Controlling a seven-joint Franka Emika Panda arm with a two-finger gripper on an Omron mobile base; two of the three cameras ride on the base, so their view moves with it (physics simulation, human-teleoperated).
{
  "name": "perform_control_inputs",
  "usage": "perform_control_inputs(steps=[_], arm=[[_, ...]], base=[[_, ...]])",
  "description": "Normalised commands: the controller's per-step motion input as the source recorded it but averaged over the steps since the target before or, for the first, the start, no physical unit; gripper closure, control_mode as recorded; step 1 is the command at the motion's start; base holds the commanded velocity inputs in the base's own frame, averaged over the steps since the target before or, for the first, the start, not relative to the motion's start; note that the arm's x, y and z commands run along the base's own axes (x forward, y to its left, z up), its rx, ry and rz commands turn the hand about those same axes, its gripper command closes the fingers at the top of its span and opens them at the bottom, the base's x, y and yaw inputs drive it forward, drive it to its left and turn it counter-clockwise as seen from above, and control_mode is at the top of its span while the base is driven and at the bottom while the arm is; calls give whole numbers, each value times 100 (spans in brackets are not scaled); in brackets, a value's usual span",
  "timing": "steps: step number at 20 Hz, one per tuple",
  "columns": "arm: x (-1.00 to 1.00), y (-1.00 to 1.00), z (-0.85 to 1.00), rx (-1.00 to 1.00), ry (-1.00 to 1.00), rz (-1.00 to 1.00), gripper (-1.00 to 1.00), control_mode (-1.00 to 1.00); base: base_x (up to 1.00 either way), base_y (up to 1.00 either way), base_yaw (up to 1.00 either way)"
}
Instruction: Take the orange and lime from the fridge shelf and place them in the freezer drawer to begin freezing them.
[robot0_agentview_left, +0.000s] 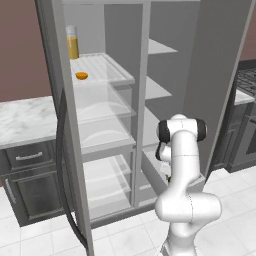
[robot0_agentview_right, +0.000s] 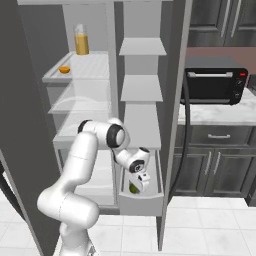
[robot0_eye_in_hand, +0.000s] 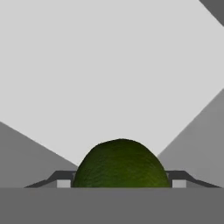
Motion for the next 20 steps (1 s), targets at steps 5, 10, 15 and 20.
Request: perform_control_inputs(steps=[5, 10, 15, 20], arm=[[0, 0, -41, 0, 4, 0, 100, -100], [-2, 0, -37, 0, 2, 0, 100, -100], [-23, 7, -21, 0, 0, 0, -100, -100], [-12, 0, -1, 0, 0, 0, -100, -100]], base=[[0, 0, 0], [0, 0, 0], [0, 0, 0], [0, 0, 0]])
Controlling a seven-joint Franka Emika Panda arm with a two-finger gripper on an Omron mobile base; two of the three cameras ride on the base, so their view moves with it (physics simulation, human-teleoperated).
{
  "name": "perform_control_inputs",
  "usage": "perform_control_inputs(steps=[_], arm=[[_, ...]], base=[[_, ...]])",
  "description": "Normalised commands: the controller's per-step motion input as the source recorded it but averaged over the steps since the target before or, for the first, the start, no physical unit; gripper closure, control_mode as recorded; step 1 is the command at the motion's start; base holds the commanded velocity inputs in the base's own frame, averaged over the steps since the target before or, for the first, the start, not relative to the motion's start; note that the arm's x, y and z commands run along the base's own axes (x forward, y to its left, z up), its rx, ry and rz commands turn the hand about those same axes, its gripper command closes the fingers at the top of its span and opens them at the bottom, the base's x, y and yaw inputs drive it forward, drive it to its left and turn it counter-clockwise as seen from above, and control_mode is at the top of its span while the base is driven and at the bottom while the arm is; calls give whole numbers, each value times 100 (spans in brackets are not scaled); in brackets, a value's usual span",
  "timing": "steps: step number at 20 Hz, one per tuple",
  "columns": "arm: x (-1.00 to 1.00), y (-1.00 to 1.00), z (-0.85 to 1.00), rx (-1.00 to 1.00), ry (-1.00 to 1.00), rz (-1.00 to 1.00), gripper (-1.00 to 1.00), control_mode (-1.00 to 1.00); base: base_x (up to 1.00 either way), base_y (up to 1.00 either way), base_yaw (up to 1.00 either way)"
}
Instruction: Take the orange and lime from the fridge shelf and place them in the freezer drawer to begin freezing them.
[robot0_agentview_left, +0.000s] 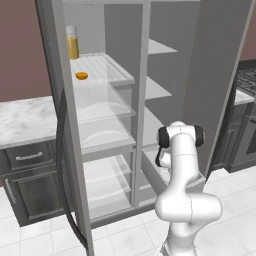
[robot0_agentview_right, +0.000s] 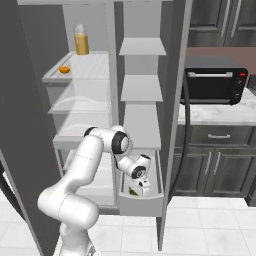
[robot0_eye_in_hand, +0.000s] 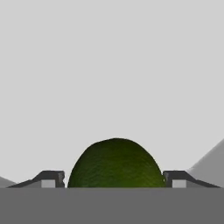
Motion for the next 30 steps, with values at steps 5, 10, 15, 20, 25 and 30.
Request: perform_control_inputs(steps=[5, 10, 15, 20, 25, 30], arm=[[-27, 0, 5, 0, -1, -1, -100, -100], [-51, 0, 34, 0, -6, -3, -100, -100], [-18, 0, 59, 0, -9, -4, -100, -100], [-16, 0, 61, 0, -15, -5, -100, -100], [-37, 8, 63, -2, -16, -2, -100, -100], [-47, 19, 76, -9, -14, 0, -100, -100]], base=[[0, 0, 0], [0, 0, 0], [0, 0, 0], [0, 0, 0], [0, 0, 0], [0, 0, 0]])
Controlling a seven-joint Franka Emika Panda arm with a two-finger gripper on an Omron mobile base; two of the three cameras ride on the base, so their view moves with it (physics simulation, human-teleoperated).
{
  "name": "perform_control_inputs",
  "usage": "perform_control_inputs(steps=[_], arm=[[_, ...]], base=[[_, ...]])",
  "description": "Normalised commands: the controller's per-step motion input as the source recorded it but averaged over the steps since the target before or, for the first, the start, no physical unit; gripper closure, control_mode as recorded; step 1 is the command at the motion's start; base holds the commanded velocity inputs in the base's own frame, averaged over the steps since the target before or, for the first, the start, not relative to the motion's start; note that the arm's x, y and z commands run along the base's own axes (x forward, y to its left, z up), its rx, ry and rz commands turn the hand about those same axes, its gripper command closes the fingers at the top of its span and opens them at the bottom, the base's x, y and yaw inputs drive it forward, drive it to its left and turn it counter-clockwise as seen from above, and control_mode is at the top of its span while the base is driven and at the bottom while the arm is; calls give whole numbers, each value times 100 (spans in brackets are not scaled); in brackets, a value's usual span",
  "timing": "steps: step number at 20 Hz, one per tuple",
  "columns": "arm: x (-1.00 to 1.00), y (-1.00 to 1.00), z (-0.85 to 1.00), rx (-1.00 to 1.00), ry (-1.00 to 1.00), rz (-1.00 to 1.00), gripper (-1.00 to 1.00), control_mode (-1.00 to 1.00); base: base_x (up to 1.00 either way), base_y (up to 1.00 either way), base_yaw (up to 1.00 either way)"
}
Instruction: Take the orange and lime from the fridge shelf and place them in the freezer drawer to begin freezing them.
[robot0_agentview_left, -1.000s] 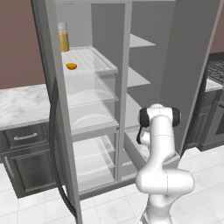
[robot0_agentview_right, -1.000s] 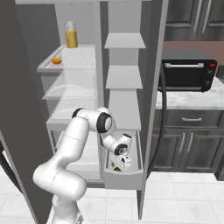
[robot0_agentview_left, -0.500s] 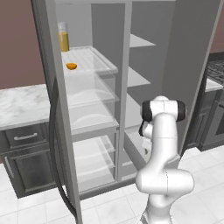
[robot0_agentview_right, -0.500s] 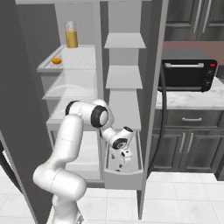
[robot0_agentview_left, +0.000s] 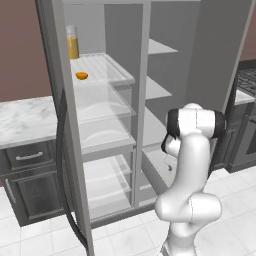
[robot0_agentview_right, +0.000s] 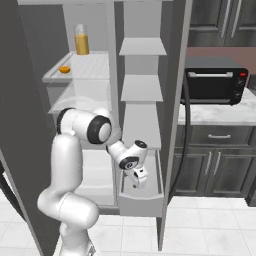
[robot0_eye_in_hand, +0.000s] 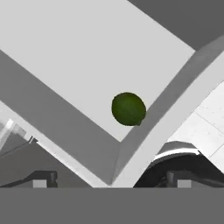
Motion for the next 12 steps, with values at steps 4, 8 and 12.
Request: perform_control_inputs(steps=[4, 8, 12], arm=[[-52, 27, 84, -8, -11, 0, -100, -100], [-56, 34, 80, -4, -5, 0, -100, -100], [-54, 37, 91, 0, -1, 0, -100, -100]], base=[[0, 0, 0], [0, 0, 0], [0, 0, 0]])
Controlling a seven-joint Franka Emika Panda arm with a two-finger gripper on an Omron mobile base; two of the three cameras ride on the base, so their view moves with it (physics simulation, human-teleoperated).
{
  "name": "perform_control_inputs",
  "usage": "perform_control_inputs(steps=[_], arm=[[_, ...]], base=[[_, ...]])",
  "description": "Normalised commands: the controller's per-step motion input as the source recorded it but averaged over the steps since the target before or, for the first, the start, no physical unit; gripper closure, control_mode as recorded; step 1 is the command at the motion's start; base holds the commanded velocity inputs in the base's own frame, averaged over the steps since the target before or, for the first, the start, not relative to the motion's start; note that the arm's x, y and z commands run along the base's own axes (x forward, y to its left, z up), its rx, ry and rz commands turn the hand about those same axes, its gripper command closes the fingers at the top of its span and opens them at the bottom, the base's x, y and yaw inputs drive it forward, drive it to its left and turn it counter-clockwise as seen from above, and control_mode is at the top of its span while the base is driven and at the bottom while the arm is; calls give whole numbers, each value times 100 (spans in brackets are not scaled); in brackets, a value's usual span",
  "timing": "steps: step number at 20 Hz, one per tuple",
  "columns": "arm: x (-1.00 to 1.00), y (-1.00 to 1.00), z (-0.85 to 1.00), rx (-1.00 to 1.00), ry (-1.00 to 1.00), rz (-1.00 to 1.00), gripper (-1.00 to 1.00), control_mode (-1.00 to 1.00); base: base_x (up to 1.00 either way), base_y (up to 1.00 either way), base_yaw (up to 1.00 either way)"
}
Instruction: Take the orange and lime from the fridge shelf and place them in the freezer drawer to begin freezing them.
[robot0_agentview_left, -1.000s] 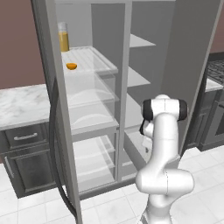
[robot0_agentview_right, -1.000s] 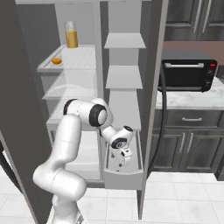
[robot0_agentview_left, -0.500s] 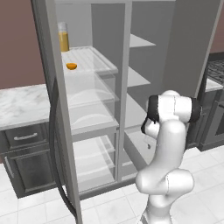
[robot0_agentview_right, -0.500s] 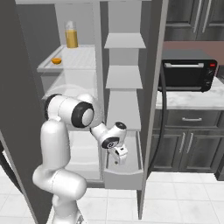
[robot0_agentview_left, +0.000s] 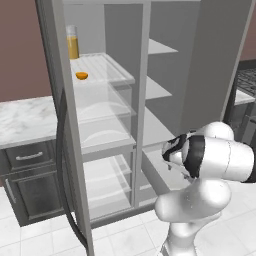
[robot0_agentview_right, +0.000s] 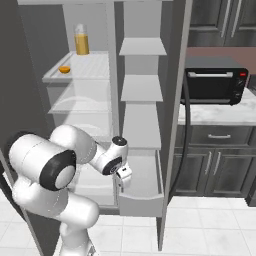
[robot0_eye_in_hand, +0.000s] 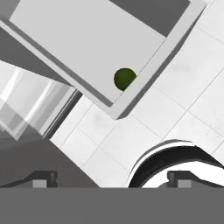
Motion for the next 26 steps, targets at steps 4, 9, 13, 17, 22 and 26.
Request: perform_control_inputs(steps=[4, 9, 13, 17, 22, 26], arm=[[-37, 24, 100, 0, 0, 0, -100, -100], [-40, 15, 94, 0, 0, 0, -100, -100], [-49, 31, 62, -1, 0, 6, -100, -100], [-58, 41, 44, -3, 0, 8, -100, -100], [-43, 41, 14, -4, 3, 8, -100, -100], [-13, 9, -14, 0, 7, 3, -100, -100]], base=[[0, 0, 0], [0, 0, 0], [0, 0, 0], [0, 0, 0], [0, 0, 0], [0, 0, 0]])
